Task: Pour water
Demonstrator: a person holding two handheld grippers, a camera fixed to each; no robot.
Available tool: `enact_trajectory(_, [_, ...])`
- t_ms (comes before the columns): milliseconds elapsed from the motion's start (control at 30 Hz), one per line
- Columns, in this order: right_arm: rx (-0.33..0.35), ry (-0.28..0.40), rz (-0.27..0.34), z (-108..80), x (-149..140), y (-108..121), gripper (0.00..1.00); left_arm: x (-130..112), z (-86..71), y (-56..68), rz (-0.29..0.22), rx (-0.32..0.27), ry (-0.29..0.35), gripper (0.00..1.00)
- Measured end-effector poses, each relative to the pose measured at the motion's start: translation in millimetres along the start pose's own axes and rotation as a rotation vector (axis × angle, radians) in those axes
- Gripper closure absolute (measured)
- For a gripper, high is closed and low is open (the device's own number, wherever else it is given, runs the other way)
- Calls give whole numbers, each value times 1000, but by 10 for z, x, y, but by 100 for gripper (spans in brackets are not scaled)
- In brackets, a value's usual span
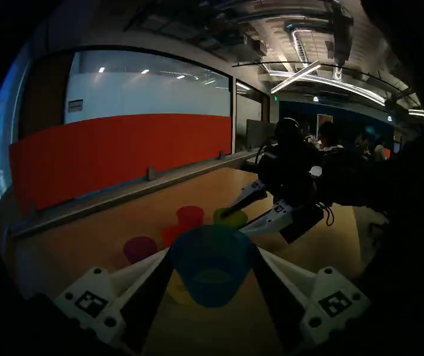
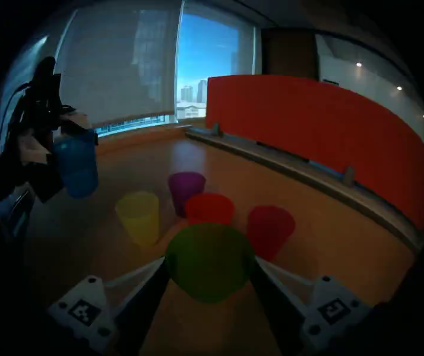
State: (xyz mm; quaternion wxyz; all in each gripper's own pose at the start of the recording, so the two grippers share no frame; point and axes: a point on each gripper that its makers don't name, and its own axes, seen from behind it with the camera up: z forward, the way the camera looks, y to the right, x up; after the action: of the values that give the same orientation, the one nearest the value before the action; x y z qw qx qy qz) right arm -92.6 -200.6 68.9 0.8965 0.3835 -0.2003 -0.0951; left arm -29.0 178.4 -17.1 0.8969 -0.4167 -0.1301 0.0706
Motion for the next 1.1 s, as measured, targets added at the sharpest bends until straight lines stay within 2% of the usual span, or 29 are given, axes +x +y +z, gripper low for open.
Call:
enact_trajectory(200, [13, 64, -2, -178, 302, -88, 9, 70, 5, -48, -3, 14, 19, 13])
enact_trajectory(400, [16, 121, 1, -329, 553, -144, 9, 230, -11, -38, -8, 17, 78, 13])
enact_trajectory(800, [18, 180, -8, -495, 786, -187, 9, 625, -86, -20, -10, 28, 198, 13])
enact_trajectory(1100, [25, 225, -28, -584, 960, -261, 9, 814, -117, -52, -8, 37, 238, 13])
